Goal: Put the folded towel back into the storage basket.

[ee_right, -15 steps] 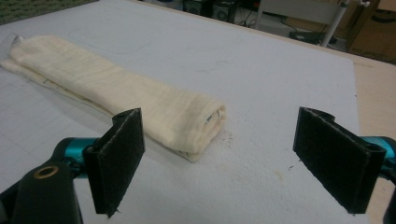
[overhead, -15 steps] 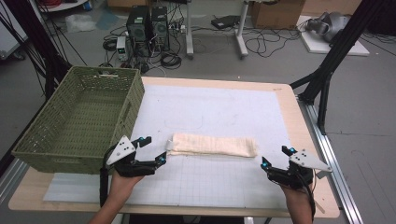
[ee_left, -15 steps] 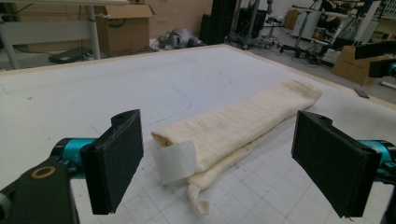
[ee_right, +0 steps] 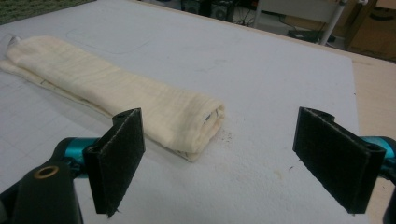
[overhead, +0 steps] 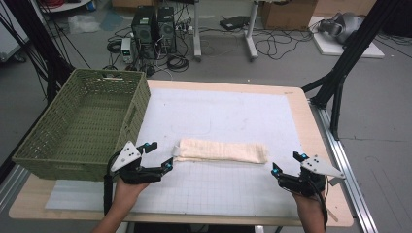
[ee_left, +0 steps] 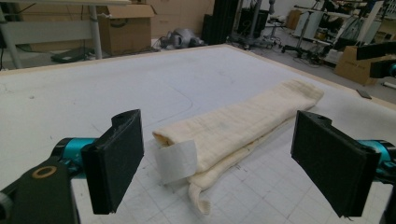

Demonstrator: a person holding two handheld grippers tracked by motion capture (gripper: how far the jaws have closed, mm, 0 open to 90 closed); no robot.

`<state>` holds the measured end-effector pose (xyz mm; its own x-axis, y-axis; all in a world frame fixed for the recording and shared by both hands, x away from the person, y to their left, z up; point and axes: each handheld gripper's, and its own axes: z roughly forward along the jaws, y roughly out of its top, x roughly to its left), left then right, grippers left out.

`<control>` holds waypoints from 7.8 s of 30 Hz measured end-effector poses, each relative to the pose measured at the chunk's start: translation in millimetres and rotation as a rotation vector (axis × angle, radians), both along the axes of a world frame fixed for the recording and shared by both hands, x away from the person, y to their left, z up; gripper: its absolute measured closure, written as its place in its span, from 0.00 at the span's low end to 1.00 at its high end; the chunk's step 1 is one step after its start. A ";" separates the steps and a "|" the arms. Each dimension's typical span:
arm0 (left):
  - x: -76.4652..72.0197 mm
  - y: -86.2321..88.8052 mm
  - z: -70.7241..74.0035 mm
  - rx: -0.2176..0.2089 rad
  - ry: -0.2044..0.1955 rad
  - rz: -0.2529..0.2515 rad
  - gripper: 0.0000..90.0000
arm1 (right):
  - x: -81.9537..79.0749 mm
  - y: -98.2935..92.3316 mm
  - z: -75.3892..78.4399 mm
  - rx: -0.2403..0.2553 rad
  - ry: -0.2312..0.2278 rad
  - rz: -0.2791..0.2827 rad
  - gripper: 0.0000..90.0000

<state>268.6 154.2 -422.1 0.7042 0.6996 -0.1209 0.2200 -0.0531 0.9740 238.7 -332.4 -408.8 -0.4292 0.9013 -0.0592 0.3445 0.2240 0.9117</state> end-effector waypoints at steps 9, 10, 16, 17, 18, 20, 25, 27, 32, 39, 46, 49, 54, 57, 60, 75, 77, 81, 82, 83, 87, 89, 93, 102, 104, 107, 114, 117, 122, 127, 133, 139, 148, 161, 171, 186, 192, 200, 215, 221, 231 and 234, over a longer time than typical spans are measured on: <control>0.8 -1.3 -1.0 0.005 0.013 -0.006 0.20 | 0.1 -0.3 -0.3 -0.004 0.000 0.001 0.17; 0.9 -1.4 -0.9 0.008 0.013 -0.009 0.20 | 0.1 -0.1 -0.4 -0.002 0.002 0.000 0.17; 0.7 -1.2 0.7 -0.002 0.014 -0.009 0.20 | 0.2 0.4 -0.1 -0.006 -0.002 0.004 0.17; 0.5 -1.2 1.2 -0.006 0.014 -0.010 0.20 | 0.2 0.6 -0.3 -0.005 0.000 0.004 0.17; 0.4 -1.2 1.9 -0.006 0.013 -0.010 0.20 | -0.1 0.9 -0.1 -0.003 0.002 0.002 0.17; 0.1 -1.5 3.2 -0.009 0.010 -0.009 0.20 | -0.2 1.1 0.0 -0.002 0.002 0.003 0.17; 0.1 -0.8 8.0 -0.019 0.006 -0.016 0.20 | 0.2 1.1 -0.3 -0.010 0.001 0.008 0.17; -0.1 -1.3 10.2 -0.024 0.006 -0.019 0.20 | 0.4 1.6 -0.4 -0.009 -0.001 0.009 0.17; -0.7 -3.5 14.2 -0.032 0.016 -0.036 0.20 | 0.0 2.0 0.1 -0.008 -0.012 0.009 0.17; 2.8 -4.9 16.8 -0.018 0.035 -0.048 0.20 | 0.3 2.7 0.6 -0.009 -0.015 0.013 0.17; 10.5 -3.6 22.5 -0.020 0.064 -0.055 0.20 | -0.7 2.7 1.8 -0.003 -0.016 0.012 0.17; 12.2 -3.4 28.0 -0.024 0.056 -0.062 0.20 | -0.4 2.6 1.7 -0.003 -0.017 0.013 0.17; 17.0 -6.4 35.0 -0.030 0.049 -0.067 0.20 | -0.5 3.9 1.9 -0.007 -0.018 0.016 0.17; 20.9 -9.9 37.7 -0.022 0.054 -0.071 0.20 | -0.5 4.5 1.9 -0.005 -0.016 0.017 0.17; 27.0 -14.6 40.3 -0.001 0.059 -0.070 0.20 | -0.3 5.2 1.6 -0.002 -0.012 0.017 0.17; 56.7 -30.5 39.8 0.038 0.087 -0.037 0.22 | 0.3 2.6 0.4 0.004 -0.008 0.011 0.17; 59.6 -31.7 38.9 0.047 0.094 -0.035 0.22 | 0.6 2.8 0.3 0.002 -0.006 0.013 0.17; 65.3 -33.9 35.8 0.047 0.112 -0.027 0.22 | 1.5 4.4 0.2 0.003 -0.005 0.016 0.17; 66.7 -34.3 34.7 0.043 0.118 -0.029 0.23 | 1.4 4.8 0.1 0.003 -0.003 0.018 0.17; 68.1 -34.7 33.5 0.042 0.125 -0.034 0.23 | 1.4 4.8 0.1 0.003 -0.003 0.018 0.17; 72.6 -37.0 28.9 0.057 0.147 -0.033 0.23 | 1.9 4.2 -0.3 0.001 -0.002 0.016 0.17; 75.3 -39.0 25.5 0.067 0.165 -0.029 0.23 | 2.1 3.9 -0.5 0.001 -0.001 0.017 0.17; 82.0 -41.4 17.6 0.101 0.207 -0.023 0.23 | 3.0 4.0 -0.8 0.001 -0.002 0.019 0.17; 91.5 -45.6 -5.3 0.197 0.320 0.009 0.28 | 2.9 3.5 -1.3 0.004 0.004 0.021 0.17; 92.6 -47.6 -11.1 0.214 0.345 0.014 0.29 | 2.8 3.0 -1.4 0.001 0.003 0.022 0.17; 93.2 -50.8 -16.9 0.237 0.369 0.019 0.30 | 2.7 3.2 -1.5 0.001 0.009 0.023 0.17; 94.0 -56.9 -25.7 0.287 0.385 0.011 0.38 | 3.4 3.6 -2.0 0.002 0.010 0.026 0.17; 92.1 -59.0 -26.5 0.322 0.354 0.007 0.45 | 4.0 2.8 -2.2 -0.002 0.009 0.026 0.17; 87.0 -61.6 -25.9 0.341 0.333 -0.040 0.67 | 4.1 3.8 -2.4 -0.002 0.014 0.027 0.17; 84.4 -64.2 -27.1 0.316 0.329 -0.071 0.88 | 4.3 4.0 -2.6 -0.002 0.015 0.029 0.17; 84.3 -62.9 -26.0 0.305 0.325 -0.072 0.90 | 5.3 3.7 -3.1 0.000 0.013 0.028 0.17; 82.7 -60.1 -20.9 0.237 0.301 -0.081 0.90 | 8.2 3.5 -4.3 0.002 0.020 0.024 0.17; 79.6 -57.4 -13.5 0.164 0.257 -0.112 0.90 | 20.8 2.9 -8.7 0.008 0.035 0.020 0.17; 76.3 -56.6 -9.2 0.169 0.230 -0.111 0.90 | 40.3 4.4 -14.9 0.019 0.062 0.017 0.23; 74.9 -57.0 -7.8 0.163 0.213 -0.113 0.90 | 63.5 15.7 -27.0 0.015 0.162 0.023 0.31; 71.9 -56.5 -7.5 0.189 0.192 -0.125 0.90 | 74.4 23.1 -41.7 -0.001 0.309 0.063 0.60; 69.6 -55.2 -9.7 0.195 0.187 -0.120 0.90 | 73.7 23.3 -41.6 0.048 0.342 0.107 0.83; 65.0 -52.1 -12.8 0.199 0.179 -0.118 0.90 | 73.3 20.4 -40.6 0.060 0.327 0.139 0.88; 62.6 -50.6 -9.1 0.184 0.155 -0.121 0.90 | 67.3 12.8 -29.4 0.087 0.230 0.147 0.89; 57.6 -47.2 -3.3 0.162 0.124 -0.121 0.90 | 65.0 13.1 -25.0 0.080 0.190 0.165 0.89; 43.2 -40.6 8.4 0.142 0.068 -0.138 0.90 | 61.5 13.3 -15.4 0.071 0.102 0.197 0.89; 39.7 -37.9 11.9 0.141 0.054 -0.139 0.90 | 61.1 13.5 -11.0 0.086 0.092 0.211 0.89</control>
<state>308.2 116.3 -410.2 0.7905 0.6086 -0.0692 0.2529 -0.2213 0.9419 299.8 -318.9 -419.8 -0.6083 0.7913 0.0622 0.3809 0.2223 0.8975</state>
